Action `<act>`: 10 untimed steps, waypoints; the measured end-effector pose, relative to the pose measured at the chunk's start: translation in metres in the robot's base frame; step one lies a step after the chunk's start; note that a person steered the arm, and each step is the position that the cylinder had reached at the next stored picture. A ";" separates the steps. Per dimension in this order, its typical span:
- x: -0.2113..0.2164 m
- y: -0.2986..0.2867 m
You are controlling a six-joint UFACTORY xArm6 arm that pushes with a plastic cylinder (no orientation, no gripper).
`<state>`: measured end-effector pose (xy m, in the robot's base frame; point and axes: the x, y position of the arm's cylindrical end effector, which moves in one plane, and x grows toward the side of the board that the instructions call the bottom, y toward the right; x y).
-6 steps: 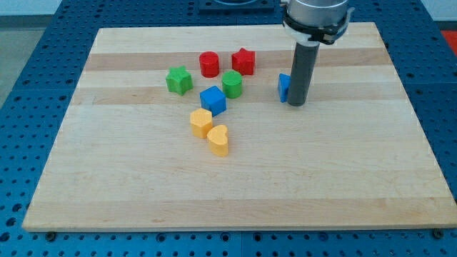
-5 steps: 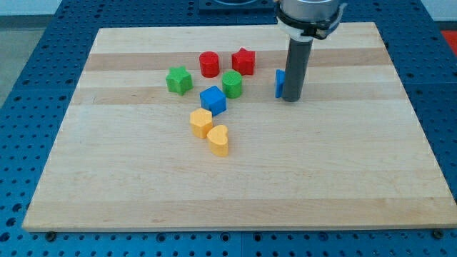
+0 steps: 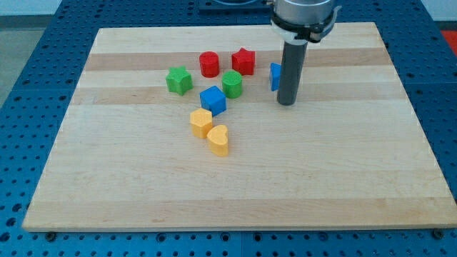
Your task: Push the yellow hexagon towards the center left of the board
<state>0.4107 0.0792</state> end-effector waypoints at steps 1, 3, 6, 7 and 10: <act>0.013 -0.024; 0.039 -0.093; 0.059 -0.191; 0.059 -0.208; 0.034 -0.194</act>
